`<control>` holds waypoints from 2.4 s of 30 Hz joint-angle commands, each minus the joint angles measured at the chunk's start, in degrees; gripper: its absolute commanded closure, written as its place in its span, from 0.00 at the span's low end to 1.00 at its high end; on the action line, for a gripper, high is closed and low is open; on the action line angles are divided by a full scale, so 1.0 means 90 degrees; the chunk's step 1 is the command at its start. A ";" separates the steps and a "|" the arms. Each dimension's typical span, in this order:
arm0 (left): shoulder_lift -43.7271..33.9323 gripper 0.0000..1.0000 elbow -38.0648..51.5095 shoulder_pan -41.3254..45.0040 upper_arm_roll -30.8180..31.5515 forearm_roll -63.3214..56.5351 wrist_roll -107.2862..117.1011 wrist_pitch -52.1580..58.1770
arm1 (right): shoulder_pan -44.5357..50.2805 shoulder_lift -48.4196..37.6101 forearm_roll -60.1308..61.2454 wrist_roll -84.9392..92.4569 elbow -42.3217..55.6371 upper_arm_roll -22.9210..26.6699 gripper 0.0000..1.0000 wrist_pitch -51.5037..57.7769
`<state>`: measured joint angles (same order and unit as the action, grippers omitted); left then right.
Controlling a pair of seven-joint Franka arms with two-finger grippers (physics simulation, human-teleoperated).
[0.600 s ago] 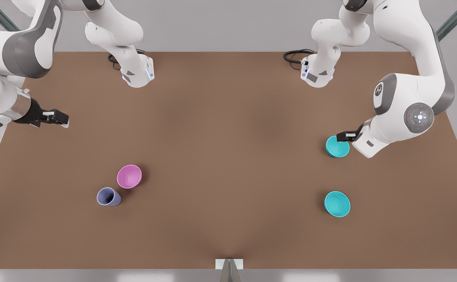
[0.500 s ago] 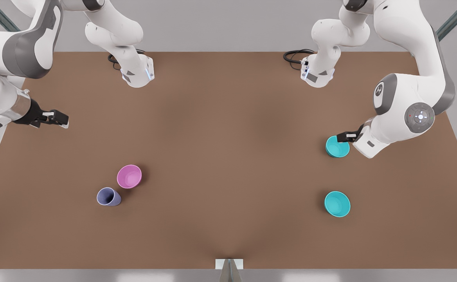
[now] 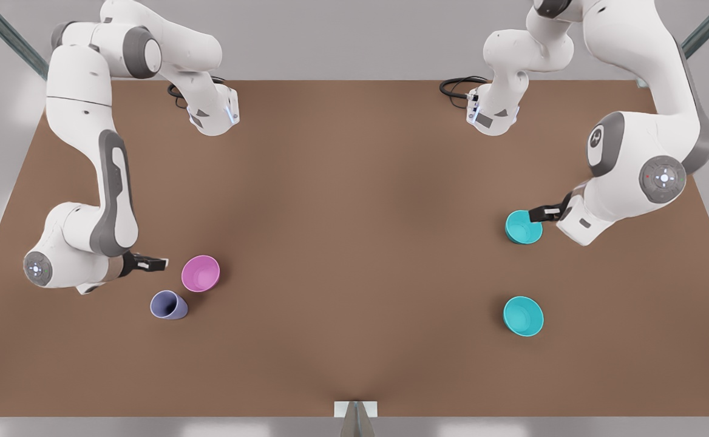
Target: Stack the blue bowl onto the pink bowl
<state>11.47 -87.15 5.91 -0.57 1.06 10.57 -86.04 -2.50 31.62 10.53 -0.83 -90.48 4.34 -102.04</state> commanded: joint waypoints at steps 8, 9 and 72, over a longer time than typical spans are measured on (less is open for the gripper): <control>0.0063 0.00 0.0143 0.0008 0.0161 -0.0020 -0.0081 0.0527 | 0.0171 0.0022 0.0500 -0.0836 -0.0991 -0.0052 0.00 -0.2305; 0.0083 0.00 0.0143 -0.0002 0.0161 -0.0030 -0.0080 0.0517 | 0.0171 0.0042 0.0500 -0.0836 -0.1030 -0.0052 0.00 -0.2432; 0.0307 0.00 -0.0091 -0.0812 0.0122 -0.0089 -0.0452 -0.0009 | 0.3600 0.2328 0.2326 -0.6803 0.2993 -0.0521 0.00 -0.2220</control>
<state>14.34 -87.48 -0.91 0.52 0.25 6.87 -82.45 31.42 54.00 31.03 -46.28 -63.13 -0.03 -129.89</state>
